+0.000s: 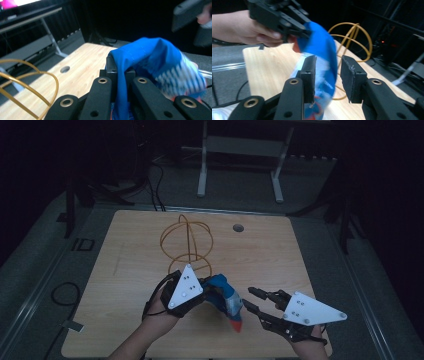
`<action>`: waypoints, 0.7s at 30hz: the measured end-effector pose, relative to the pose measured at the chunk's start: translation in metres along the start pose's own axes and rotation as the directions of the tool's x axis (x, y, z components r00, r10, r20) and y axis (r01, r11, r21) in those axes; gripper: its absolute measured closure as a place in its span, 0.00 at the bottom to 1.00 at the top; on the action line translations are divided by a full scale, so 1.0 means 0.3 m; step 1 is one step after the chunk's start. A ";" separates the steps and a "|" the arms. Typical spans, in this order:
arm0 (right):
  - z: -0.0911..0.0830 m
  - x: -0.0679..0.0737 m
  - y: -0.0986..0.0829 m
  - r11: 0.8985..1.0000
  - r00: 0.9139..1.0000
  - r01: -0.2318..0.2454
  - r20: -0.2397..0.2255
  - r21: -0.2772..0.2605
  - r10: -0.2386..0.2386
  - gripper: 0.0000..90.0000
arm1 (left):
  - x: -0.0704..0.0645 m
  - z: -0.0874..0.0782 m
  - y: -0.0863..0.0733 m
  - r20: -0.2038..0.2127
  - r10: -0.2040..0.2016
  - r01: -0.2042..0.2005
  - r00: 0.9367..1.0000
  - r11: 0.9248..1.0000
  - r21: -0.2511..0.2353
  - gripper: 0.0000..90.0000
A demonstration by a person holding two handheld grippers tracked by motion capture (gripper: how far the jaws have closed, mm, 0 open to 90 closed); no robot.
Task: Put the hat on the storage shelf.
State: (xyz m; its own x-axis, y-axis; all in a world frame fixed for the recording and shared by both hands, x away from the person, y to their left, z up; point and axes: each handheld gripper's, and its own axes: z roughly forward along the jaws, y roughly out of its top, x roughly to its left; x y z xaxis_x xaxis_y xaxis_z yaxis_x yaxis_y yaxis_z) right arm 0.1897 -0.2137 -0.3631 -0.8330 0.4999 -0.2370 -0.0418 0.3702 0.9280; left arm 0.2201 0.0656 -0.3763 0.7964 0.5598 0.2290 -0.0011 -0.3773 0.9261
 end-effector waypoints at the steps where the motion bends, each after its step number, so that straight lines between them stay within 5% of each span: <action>1: -0.004 -0.006 -0.001 1.000 1.000 0.003 0.009 0.003 -0.003 0.70 | 0.004 -0.006 0.002 0.001 0.002 -0.002 1.000 1.000 -0.012 0.99; 4: -0.009 -0.018 -0.007 1.000 1.000 -0.007 0.016 0.007 0.007 0.69 | 0.016 -0.018 0.007 0.015 0.013 -0.013 1.000 1.000 -0.019 0.99; 7: -0.001 -0.029 -0.029 0.999 0.999 -0.033 0.000 0.024 0.033 0.66 | 0.058 -0.049 0.017 0.098 0.013 -0.004 0.995 0.996 -0.090 0.99; 11: 0.015 -0.020 -0.044 0.999 0.998 -0.039 -0.045 0.037 0.040 0.64 | 0.077 -0.081 0.028 0.218 0.030 0.009 0.975 0.984 -0.177 0.99; 15: 0.034 0.008 -0.040 0.999 0.993 -0.038 -0.110 0.030 0.041 0.59 | 0.081 -0.088 0.038 0.281 0.021 0.041 0.960 0.976 -0.213 0.99; 21: 0.075 0.036 -0.036 0.999 0.988 -0.022 -0.149 0.032 0.026 0.53 | 0.076 -0.089 0.039 0.339 0.016 0.070 0.941 0.968 -0.240 0.99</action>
State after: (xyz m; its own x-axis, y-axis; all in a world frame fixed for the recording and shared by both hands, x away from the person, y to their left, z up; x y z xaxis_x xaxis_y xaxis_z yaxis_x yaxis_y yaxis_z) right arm 0.1935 -0.1946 -0.3823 -0.9068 0.3872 -0.1668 -0.0057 0.3842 0.9232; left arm 0.2222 0.0936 -0.3523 0.9542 0.2701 0.1284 -0.0904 -0.1490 0.9847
